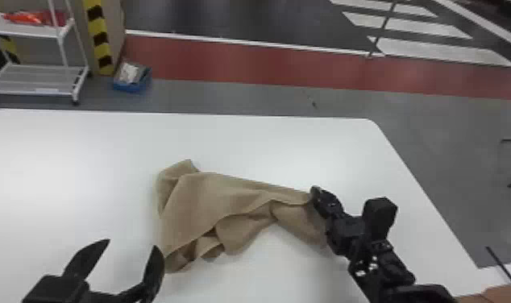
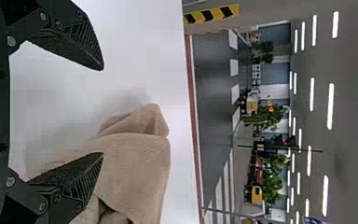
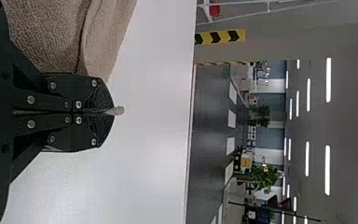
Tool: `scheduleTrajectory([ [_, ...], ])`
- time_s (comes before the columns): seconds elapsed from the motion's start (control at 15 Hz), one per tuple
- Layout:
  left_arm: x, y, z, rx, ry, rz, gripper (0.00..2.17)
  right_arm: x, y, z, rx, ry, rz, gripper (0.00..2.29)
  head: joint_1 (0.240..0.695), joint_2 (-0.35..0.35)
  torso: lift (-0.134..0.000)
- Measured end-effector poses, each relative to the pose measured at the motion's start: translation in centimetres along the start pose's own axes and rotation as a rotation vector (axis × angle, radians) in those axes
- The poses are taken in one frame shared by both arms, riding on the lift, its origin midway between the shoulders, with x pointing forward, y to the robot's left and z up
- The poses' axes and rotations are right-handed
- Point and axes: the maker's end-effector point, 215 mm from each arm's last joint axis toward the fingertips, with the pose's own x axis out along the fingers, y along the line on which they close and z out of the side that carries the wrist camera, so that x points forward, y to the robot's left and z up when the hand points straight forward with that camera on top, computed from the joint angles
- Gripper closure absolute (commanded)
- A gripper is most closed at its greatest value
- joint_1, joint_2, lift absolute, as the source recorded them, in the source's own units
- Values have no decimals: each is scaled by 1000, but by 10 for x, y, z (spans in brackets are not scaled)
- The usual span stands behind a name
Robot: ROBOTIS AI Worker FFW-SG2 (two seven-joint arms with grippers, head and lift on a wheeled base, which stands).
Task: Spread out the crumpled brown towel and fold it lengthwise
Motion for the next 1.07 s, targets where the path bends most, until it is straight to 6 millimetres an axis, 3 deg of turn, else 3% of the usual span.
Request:
scheduleTrajectory([
  [0.13,-2,-9,-16,-7,13,-14,275,1,4,-1,-1,-6,6,1531,695,-225,-124],
  [0.47,-6,-31,-11,-33,-15,-64,397,3,8,-3,-2,-10,14,1531,695,-247,-124],
  [0.73,2,-51,-20,-29,-2,-96,397,0,7,3,-8,-43,12,1531,695,-274,-124],
  [1.07,8,-49,-34,-7,24,-86,542,-7,8,17,-7,-114,16,1531,695,-275,-124],
])
